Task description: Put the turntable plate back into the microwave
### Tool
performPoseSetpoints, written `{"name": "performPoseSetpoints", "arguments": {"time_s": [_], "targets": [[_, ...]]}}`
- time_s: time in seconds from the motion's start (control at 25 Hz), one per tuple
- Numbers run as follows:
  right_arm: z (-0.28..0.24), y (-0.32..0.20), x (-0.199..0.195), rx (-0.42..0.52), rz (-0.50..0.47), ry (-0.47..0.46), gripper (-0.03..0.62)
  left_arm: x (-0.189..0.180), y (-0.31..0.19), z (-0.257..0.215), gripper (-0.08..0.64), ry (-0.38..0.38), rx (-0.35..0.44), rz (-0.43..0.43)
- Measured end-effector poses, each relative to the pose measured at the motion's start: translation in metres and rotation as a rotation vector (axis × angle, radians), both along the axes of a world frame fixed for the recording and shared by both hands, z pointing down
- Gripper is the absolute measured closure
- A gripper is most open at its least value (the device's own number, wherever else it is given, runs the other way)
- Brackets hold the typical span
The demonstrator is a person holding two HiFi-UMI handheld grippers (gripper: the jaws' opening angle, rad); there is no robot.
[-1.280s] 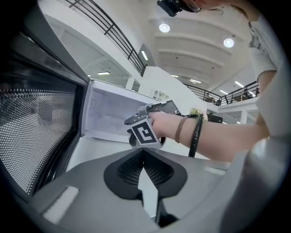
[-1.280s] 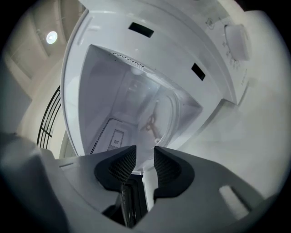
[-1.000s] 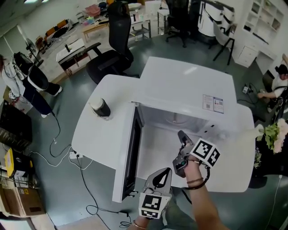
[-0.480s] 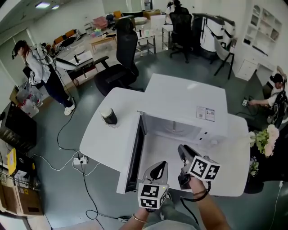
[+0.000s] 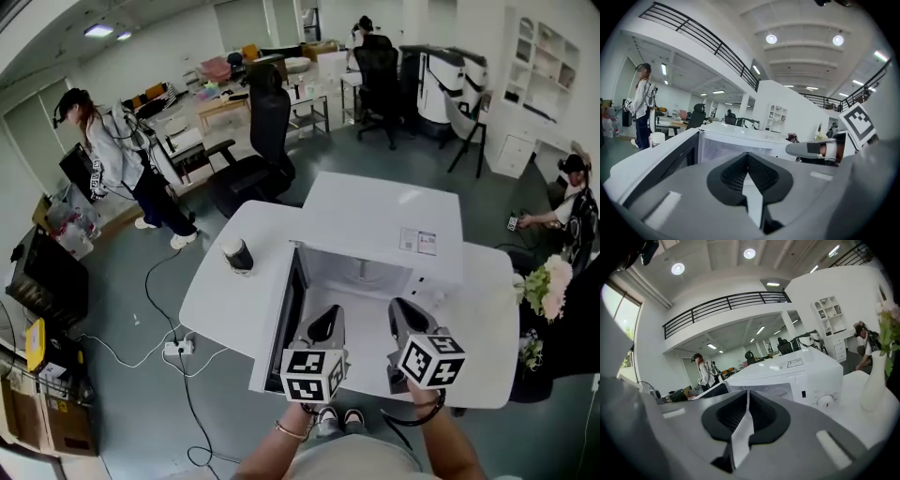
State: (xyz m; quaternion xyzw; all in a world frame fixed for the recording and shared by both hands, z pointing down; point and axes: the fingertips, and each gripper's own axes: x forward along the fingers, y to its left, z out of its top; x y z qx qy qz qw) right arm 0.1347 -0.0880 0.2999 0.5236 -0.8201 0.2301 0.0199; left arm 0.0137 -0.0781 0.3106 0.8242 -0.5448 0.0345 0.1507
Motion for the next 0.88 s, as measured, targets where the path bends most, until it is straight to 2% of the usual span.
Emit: {"name": "performPoseSetpoints", "arguments": {"time_s": [0.24, 0.44, 0.64, 0.8, 0.88], "targets": [[-0.011, 0.007, 0.021, 0.055, 0.065, 0.09, 0.581, 0.002, -0.013, -0.02, 0.56, -0.011, 0.03, 0.008], [-0.008, 0.005, 0.035, 0.052, 0.103, 0.093, 0.581, 0.004, -0.022, -0.02, 0.561, -0.026, 0.038, 0.012], [-0.01, -0.002, 0.036, 0.06, 0.101, 0.093, 0.581, 0.004, -0.03, -0.017, 0.561, -0.023, 0.031, -0.001], [-0.011, -0.004, 0.033, 0.081, 0.096, 0.159, 0.583, 0.006, -0.032, -0.015, 0.561, -0.02, 0.03, -0.003], [-0.014, -0.006, 0.031, 0.085, 0.091, 0.162, 0.583, 0.006, -0.035, -0.015, 0.561, -0.018, 0.03, -0.005]]}}
